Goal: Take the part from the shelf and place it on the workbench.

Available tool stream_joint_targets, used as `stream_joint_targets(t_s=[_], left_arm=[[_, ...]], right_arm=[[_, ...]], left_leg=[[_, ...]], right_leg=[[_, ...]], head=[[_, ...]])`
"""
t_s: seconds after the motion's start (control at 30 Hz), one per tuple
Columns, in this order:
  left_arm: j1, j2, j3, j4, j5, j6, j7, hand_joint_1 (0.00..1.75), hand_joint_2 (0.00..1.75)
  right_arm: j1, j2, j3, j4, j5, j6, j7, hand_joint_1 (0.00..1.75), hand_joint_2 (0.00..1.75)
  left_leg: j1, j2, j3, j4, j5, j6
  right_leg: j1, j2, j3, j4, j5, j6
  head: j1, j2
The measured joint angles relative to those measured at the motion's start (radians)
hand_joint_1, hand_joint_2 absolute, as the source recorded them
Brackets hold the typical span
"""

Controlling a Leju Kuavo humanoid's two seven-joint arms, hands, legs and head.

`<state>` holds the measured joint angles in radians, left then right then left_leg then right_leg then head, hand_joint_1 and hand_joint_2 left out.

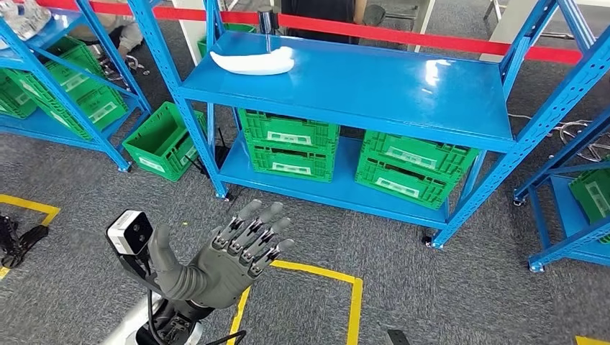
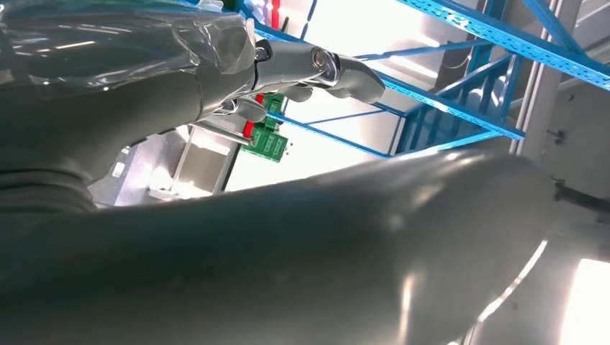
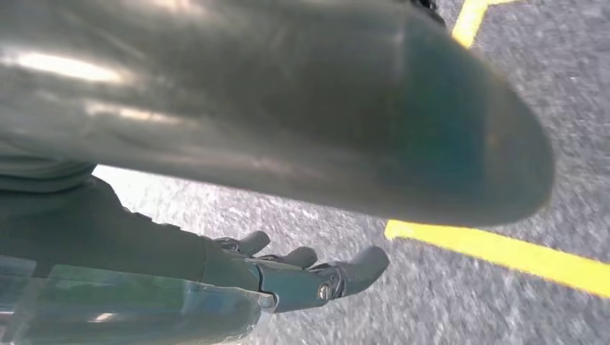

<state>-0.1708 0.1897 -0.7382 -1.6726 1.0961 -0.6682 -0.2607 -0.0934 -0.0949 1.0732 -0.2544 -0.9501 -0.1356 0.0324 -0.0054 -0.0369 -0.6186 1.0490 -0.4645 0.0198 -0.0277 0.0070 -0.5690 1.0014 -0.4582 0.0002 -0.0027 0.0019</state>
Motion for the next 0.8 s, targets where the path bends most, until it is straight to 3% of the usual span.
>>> stream_joint_targets(t_s=[0.1,0.13,0.17,0.2,0.27,0.33,0.37,0.43,0.47,0.53,0.6,0.63,0.67,0.7,0.77,0.8], left_arm=[[0.000,0.000,0.000,0.000,0.001,-0.002,0.000,0.00,0.00],[0.000,0.000,-0.001,0.000,0.001,-0.002,0.000,0.00,0.00],[0.000,0.000,-0.001,0.000,0.001,-0.002,0.000,0.00,0.00],[0.000,0.001,-0.001,0.000,0.001,-0.002,0.000,0.00,0.00],[-0.001,0.001,0.000,0.000,0.000,-0.002,0.000,0.00,0.00],[-0.003,0.000,0.000,-0.002,0.000,-0.003,0.000,0.00,0.00],[-0.004,-0.001,0.000,-0.003,0.000,-0.003,0.000,0.00,0.00],[-0.004,-0.001,0.000,-0.005,0.000,-0.003,0.002,0.00,0.00],[-0.005,-0.001,-0.001,-0.006,0.000,-0.003,0.004,0.00,0.00],[-0.008,-0.004,-0.002,-0.008,0.001,-0.002,0.008,0.00,0.00],[-0.011,-0.006,-0.003,-0.007,0.001,-0.002,0.010,0.00,0.00],[-0.010,-0.006,-0.004,-0.007,0.001,-0.001,0.010,0.00,0.00],[-0.010,-0.006,-0.004,-0.006,0.001,-0.001,0.010,0.00,0.00],[-0.010,-0.006,-0.005,-0.005,0.001,-0.001,0.010,0.00,0.00],[-0.010,-0.007,-0.005,-0.004,0.001,0.000,0.009,0.00,0.00],[-0.010,-0.007,-0.004,-0.004,0.001,0.000,0.008,0.00,0.00]], right_arm=[[0.000,0.000,0.000,0.000,0.002,0.002,0.000,0.00,0.00],[0.000,0.000,0.000,0.000,0.002,0.002,0.001,0.00,0.00],[0.000,0.000,0.000,0.000,0.002,0.002,0.001,0.00,0.00],[0.000,0.000,0.000,0.000,0.002,0.002,0.001,0.00,0.00],[0.000,0.001,0.000,0.000,0.002,0.003,0.002,0.00,0.00],[-0.001,0.002,0.000,0.000,0.003,0.003,0.002,0.00,0.00],[0.000,0.003,0.000,0.000,0.003,0.003,0.002,0.00,0.00],[-0.001,0.003,0.000,0.000,0.002,0.003,0.002,0.00,0.00],[-0.002,0.003,0.000,0.000,0.000,0.003,0.002,0.00,0.00],[-0.002,0.002,0.000,0.000,-0.004,0.003,0.002,0.00,0.00],[0.002,0.001,0.000,0.000,-0.004,0.003,0.002,0.00,0.00],[0.005,-0.001,0.000,0.000,-0.004,0.003,0.002,0.00,0.00],[0.007,-0.002,0.000,0.000,-0.003,0.004,0.002,0.00,0.00],[0.008,-0.004,0.000,0.000,-0.002,0.004,0.001,0.00,0.00],[0.008,-0.008,0.000,0.000,0.003,0.006,0.001,0.00,0.00],[0.006,-0.009,0.000,0.000,0.006,0.008,0.000,0.00,0.00]], left_leg=[[0.012,0.032,-0.094,0.189,-0.087,-0.018],[0.014,0.034,-0.120,0.235,-0.099,-0.020],[0.016,0.036,-0.128,0.245,-0.091,-0.021],[0.016,0.040,-0.113,0.211,-0.066,-0.018],[0.011,0.072,-0.039,0.067,0.000,-0.006],[0.000,0.104,0.012,-0.031,0.025,0.007],[-0.004,0.107,0.017,-0.044,0.022,0.011],[-0.004,0.087,0.022,-0.053,0.027,0.020],[-0.001,0.079,0.030,-0.063,0.032,0.026],[0.005,0.066,0.045,-0.080,0.042,0.036],[0.003,0.053,0.046,-0.082,0.042,0.041],[0.002,0.045,0.047,-0.082,0.040,0.042],[0.002,0.037,0.048,-0.081,0.037,0.042],[0.002,0.031,0.051,-0.080,0.033,0.040],[0.004,0.021,0.057,-0.073,0.023,0.032],[0.002,0.018,0.058,-0.066,0.015,0.026]], right_leg=[[0.002,-0.019,0.004,0.000,-0.004,-0.011],[0.003,-0.027,0.004,0.001,-0.005,-0.012],[0.004,-0.035,0.004,0.001,-0.007,-0.012],[0.004,-0.043,0.006,0.001,-0.008,-0.012],[0.007,-0.057,0.013,0.000,-0.013,-0.008],[0.013,-0.072,0.017,0.000,-0.018,-0.001],[0.015,-0.080,0.018,0.000,-0.021,0.004],[0.016,-0.094,0.022,-0.004,-0.024,0.013],[0.015,-0.088,0.021,0.003,-0.030,0.016],[0.014,-0.053,-0.011,0.074,-0.065,0.013],[0.012,-0.020,-0.085,0.214,-0.114,0.008],[0.011,-0.015,-0.118,0.268,-0.127,0.011],[0.010,-0.013,-0.135,0.289,-0.124,0.018],[0.008,-0.013,-0.132,0.267,-0.104,0.028],[0.002,-0.013,-0.076,0.129,-0.039,0.049],[0.001,-0.013,-0.047,0.065,-0.014,0.050]], head=[[-0.002,0.000],[-0.002,0.000],[-0.002,0.000],[-0.002,0.000],[-0.002,0.000],[-0.001,0.000],[-0.001,0.000],[-0.001,0.000],[0.000,0.000],[0.002,0.000],[0.003,0.000],[0.003,0.000],[0.002,0.000],[0.003,0.000],[0.003,0.000],[0.003,0.000]])
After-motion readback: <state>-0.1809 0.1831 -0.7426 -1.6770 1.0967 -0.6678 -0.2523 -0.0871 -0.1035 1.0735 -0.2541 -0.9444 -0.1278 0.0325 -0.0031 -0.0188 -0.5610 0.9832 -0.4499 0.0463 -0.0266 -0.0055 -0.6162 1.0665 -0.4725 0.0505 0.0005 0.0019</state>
